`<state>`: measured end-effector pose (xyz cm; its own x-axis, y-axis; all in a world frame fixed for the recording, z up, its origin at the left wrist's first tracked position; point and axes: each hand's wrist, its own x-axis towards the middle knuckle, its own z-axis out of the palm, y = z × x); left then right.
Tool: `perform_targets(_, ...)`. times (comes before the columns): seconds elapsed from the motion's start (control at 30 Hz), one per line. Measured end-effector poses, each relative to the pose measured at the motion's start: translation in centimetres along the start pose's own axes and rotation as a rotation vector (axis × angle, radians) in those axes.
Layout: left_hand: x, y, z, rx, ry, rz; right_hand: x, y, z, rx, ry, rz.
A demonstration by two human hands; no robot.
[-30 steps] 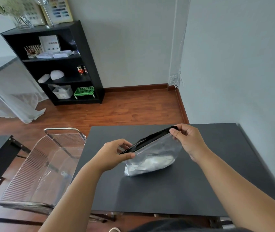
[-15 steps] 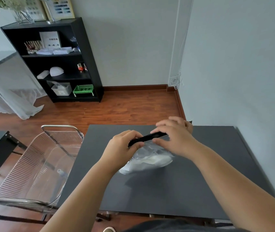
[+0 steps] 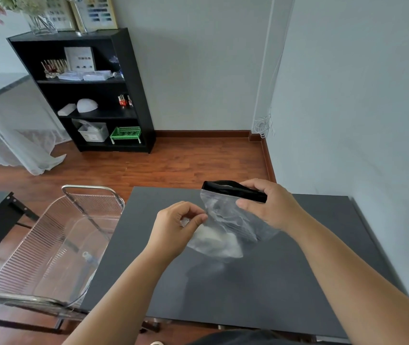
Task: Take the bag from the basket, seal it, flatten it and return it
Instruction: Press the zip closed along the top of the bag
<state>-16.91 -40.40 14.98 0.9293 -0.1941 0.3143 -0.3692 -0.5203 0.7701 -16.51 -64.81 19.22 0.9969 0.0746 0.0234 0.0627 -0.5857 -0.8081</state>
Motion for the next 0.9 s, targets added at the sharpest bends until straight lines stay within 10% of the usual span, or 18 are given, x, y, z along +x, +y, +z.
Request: perform_targets(0.9,-1.6,-1.2,-0.3,-0.272,0.008,-0.233,1.1,-1.4,-0.6,0.255,0.181,-0.087)
